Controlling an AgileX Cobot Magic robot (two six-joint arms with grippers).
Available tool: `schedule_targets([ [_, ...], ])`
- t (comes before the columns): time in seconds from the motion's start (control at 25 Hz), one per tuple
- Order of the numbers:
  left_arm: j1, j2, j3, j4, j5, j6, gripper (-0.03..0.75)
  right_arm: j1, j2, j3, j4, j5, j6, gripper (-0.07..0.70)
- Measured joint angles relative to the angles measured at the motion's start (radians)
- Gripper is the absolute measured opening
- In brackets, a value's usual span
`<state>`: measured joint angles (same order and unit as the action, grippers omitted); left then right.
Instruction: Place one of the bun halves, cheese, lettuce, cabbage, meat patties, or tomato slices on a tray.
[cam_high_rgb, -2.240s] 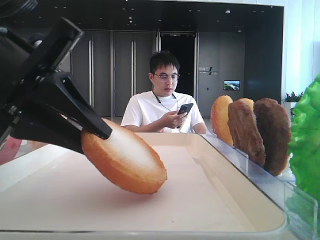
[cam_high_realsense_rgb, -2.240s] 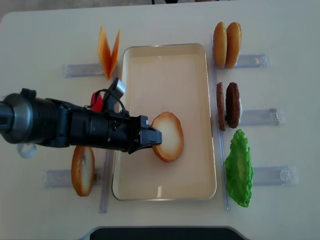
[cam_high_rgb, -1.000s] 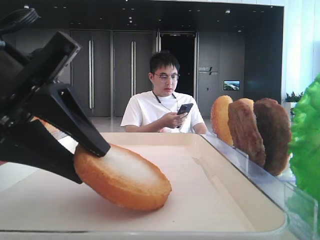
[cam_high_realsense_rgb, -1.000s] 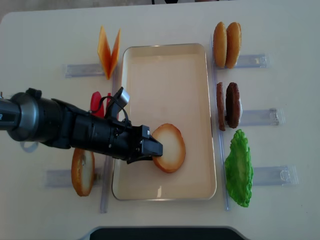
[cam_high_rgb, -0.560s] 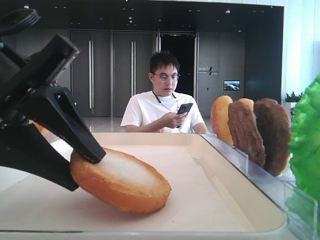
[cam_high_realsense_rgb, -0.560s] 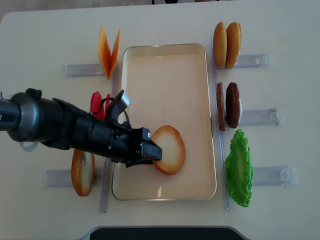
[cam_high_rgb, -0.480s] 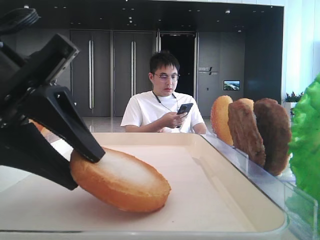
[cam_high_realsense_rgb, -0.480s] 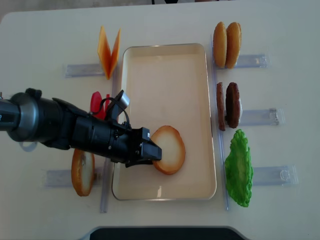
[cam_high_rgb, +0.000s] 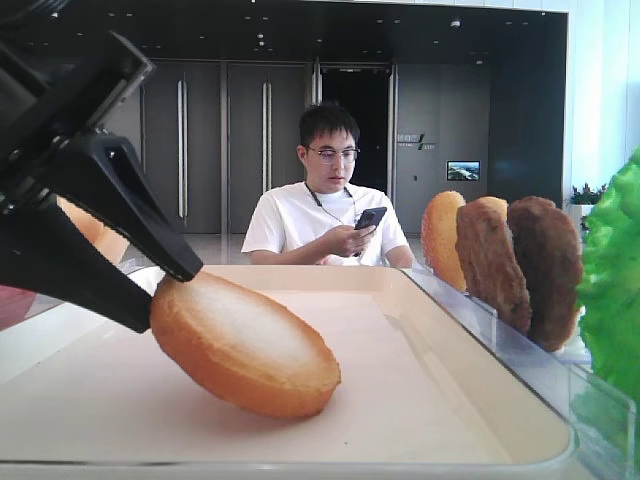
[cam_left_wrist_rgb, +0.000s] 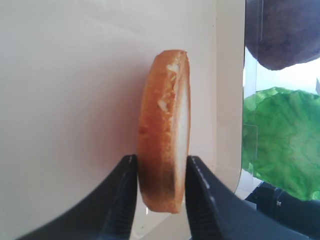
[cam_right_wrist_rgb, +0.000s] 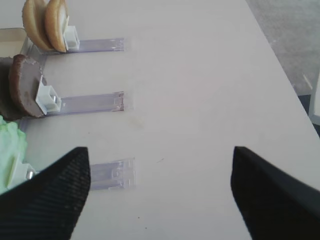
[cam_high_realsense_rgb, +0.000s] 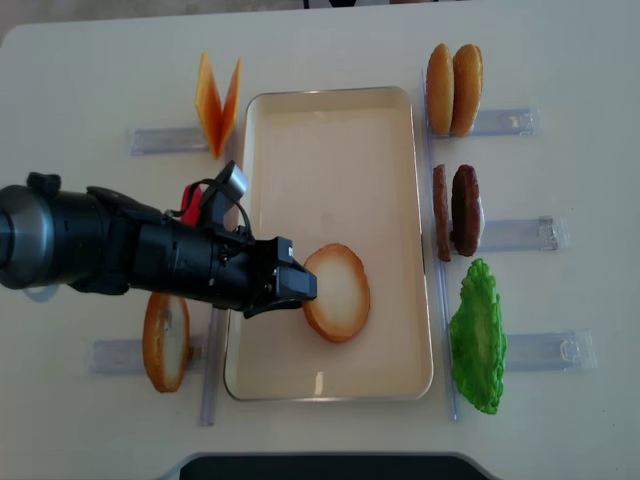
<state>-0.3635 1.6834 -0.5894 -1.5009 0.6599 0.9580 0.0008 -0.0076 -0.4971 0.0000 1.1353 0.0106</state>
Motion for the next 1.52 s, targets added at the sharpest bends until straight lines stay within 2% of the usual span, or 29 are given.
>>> schedule_targets([
  [0.4,0.0,-0.024,0.0,0.023,-0.005,-0.045,0.254,0.0,0.0,0.0,0.0,0.0,0.0,0.577],
  [0.56,0.0,-0.051,0.0,0.118,-0.039,-0.144,0.254,0.0,0.0,0.0,0.0,0.0,0.0,0.577],
  [0.72,0.0,-0.074,0.0,0.202,-0.042,-0.218,0.254,0.0,0.0,0.0,0.0,0.0,0.0,0.577],
  [1.16,0.0,-0.264,0.0,0.249,-0.042,-0.288,0.254,0.0,0.0,0.0,0.0,0.0,0.0,0.577],
  [1.36,0.0,-0.337,-0.045,0.437,-0.029,-0.452,0.254,0.0,0.0,0.0,0.0,0.0,0.0,0.577],
  [1.52,0.0,-0.381,-0.137,0.647,0.031,-0.633,0.257,0.0,0.0,0.0,0.0,0.0,0.0,0.577],
])
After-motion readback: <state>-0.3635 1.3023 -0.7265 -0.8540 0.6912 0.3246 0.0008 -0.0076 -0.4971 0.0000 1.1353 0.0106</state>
